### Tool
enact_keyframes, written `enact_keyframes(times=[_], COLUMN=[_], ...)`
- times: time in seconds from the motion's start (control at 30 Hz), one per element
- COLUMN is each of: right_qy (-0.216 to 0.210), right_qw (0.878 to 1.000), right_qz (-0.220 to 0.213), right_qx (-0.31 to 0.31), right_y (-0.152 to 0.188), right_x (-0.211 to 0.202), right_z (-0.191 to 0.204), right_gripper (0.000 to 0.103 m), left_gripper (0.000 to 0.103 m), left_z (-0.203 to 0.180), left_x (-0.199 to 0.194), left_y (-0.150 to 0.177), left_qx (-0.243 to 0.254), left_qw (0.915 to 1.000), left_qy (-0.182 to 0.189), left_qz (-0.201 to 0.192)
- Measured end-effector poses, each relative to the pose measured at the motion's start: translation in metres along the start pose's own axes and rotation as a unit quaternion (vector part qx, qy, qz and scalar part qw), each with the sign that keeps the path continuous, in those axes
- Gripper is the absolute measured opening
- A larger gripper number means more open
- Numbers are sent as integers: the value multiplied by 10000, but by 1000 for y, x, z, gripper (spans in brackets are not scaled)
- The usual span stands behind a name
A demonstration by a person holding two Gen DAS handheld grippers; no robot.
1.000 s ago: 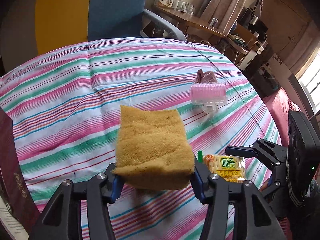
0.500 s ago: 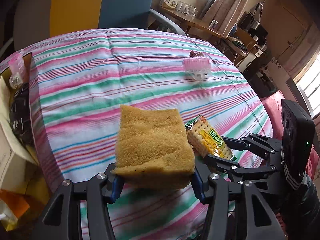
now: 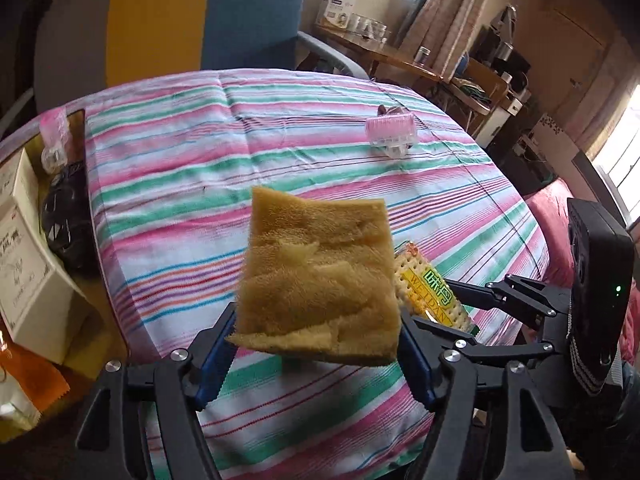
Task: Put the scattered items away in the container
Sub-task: 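Grasp the WEIDAN cracker packet with the right gripper while the left gripper holds the sponge, then carry the sponge and cracker packet over the gold tin with both grippers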
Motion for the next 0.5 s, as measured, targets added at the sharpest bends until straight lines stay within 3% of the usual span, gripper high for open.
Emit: enact_keyframes(times=[0.17,0.43,0.5], right_qy=[58,16,1], right_qw=[10000,9999,9998], right_qz=[-9,-7,-9], right_qx=[53,160,180], right_y=[0,0,0], right_x=[2,2,2], right_z=[0,-2,-2], right_gripper=[52,51,51], left_gripper=[71,71,61], left_z=[0,3,4], left_x=[9,10,10], left_y=[-13,-18,-16], left_qx=[15,-126,-169], left_qw=[9998,9998,9995], left_qy=[172,129,244], left_qz=[68,127,123])
Point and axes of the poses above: each gripper's, at about its wrist camera, not at the fingertips, and x roughly the way its jaws point, z to its left, y to its underside, the point moved 1 cm from there along x, roughly the way its jaws point, and after that the axes turned 12 degrees about z, right-handed, at the moved point
